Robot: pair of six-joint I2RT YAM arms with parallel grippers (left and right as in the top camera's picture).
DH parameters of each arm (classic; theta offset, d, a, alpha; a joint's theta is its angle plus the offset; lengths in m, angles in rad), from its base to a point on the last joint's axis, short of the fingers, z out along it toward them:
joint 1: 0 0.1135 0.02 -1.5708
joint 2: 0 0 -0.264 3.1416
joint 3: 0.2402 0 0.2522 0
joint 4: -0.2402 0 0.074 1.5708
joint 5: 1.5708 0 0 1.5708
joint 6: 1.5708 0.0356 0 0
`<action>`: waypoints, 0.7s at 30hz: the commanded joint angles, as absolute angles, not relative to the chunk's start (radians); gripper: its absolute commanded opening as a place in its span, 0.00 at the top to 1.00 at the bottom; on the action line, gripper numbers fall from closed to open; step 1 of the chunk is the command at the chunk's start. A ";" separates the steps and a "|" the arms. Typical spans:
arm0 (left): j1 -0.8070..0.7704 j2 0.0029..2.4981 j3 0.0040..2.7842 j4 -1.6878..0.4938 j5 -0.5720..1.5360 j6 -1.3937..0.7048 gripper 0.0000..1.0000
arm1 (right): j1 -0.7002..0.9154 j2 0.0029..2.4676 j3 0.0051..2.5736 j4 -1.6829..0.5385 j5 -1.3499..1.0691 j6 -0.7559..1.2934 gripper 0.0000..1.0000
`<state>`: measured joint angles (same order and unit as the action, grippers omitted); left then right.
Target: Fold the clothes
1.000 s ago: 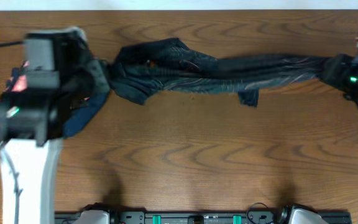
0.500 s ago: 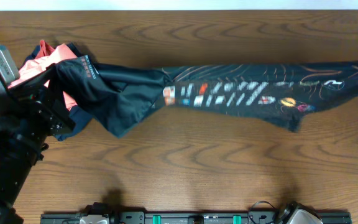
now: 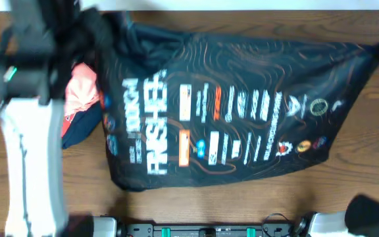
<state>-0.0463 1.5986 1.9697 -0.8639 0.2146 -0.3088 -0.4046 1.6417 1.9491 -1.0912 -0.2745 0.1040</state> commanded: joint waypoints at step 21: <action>0.136 1.680 2.182 -0.467 0.743 -0.438 0.94 | -0.414 1.708 2.293 -1.029 0.054 0.219 0.99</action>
